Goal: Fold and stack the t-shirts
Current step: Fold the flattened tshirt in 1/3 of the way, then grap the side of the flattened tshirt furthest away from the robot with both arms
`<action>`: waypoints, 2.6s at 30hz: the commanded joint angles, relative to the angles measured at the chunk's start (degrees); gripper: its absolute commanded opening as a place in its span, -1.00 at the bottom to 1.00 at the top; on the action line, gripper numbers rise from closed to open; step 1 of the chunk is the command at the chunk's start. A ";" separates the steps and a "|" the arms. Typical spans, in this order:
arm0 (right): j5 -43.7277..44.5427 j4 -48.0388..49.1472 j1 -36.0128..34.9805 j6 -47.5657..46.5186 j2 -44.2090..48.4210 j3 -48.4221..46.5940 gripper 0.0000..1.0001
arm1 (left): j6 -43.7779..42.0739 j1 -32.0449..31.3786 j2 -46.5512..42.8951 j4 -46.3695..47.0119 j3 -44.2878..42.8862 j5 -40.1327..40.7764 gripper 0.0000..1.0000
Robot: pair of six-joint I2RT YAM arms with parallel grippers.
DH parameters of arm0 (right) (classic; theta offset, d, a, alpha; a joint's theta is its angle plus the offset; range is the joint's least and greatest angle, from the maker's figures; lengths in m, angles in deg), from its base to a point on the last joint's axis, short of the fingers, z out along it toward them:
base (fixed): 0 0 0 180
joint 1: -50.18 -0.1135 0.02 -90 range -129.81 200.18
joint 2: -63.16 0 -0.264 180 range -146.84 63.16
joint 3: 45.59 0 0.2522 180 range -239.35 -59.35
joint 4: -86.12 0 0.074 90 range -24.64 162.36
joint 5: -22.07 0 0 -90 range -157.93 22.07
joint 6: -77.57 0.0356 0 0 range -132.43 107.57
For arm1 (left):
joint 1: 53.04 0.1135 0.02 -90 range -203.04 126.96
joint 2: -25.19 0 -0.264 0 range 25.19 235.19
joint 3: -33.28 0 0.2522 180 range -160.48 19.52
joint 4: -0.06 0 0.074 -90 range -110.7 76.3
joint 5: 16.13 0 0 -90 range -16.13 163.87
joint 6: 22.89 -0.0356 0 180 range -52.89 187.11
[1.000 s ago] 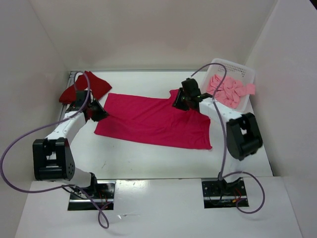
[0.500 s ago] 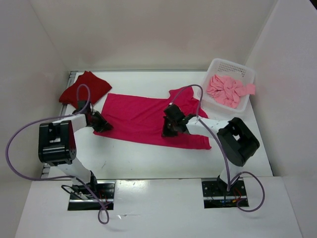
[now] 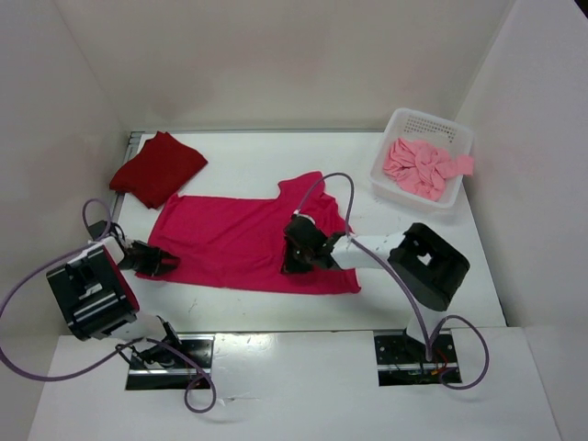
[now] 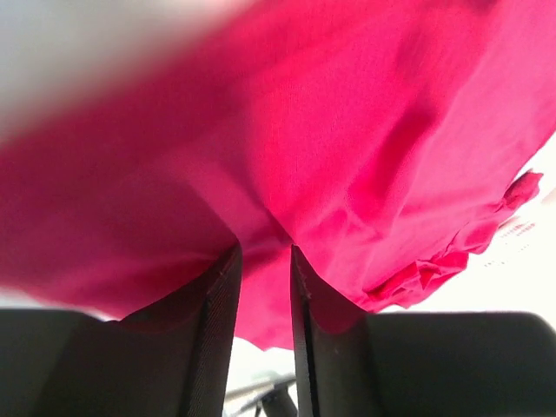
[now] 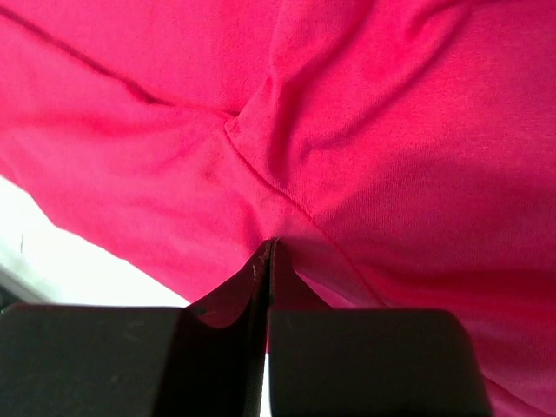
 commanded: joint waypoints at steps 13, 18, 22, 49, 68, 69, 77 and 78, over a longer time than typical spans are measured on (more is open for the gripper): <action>-0.89 -17.54 -3.29 0.50 23.49 14.20 -0.59 | -3.12 -7.86 -17.15 -10.62 -4.02 4.42 0.02; -1.52 -21.85 5.66 -7.07 24.98 1.88 -0.28 | -4.26 -17.51 -12.24 0.28 -14.12 16.98 -0.34; -5.20 -19.93 25.75 -13.74 24.03 -1.82 -0.97 | -4.79 -20.09 -3.29 4.33 -20.46 19.64 -0.93; 16.33 -22.64 43.57 -20.79 -6.31 -34.00 -0.90 | -10.15 -21.85 11.14 9.09 -29.53 27.81 0.56; -4.59 -16.05 37.59 -22.38 1.61 -24.07 -0.62 | -16.39 -28.09 16.69 9.08 -30.24 39.41 -0.18; -4.59 -15.53 37.59 -22.38 1.60 -23.54 -0.62 | -16.39 -28.09 17.21 9.08 -30.23 39.94 -0.18; -6.35 -12.28 35.83 -21.68 -8.31 -25.91 -0.13 | -16.92 -28.09 20.37 9.08 -28.29 41.17 -0.07; -6.35 -12.27 35.83 -21.15 -9.28 -27.13 -0.10 | -16.92 -28.09 20.38 9.08 -28.29 40.65 -0.07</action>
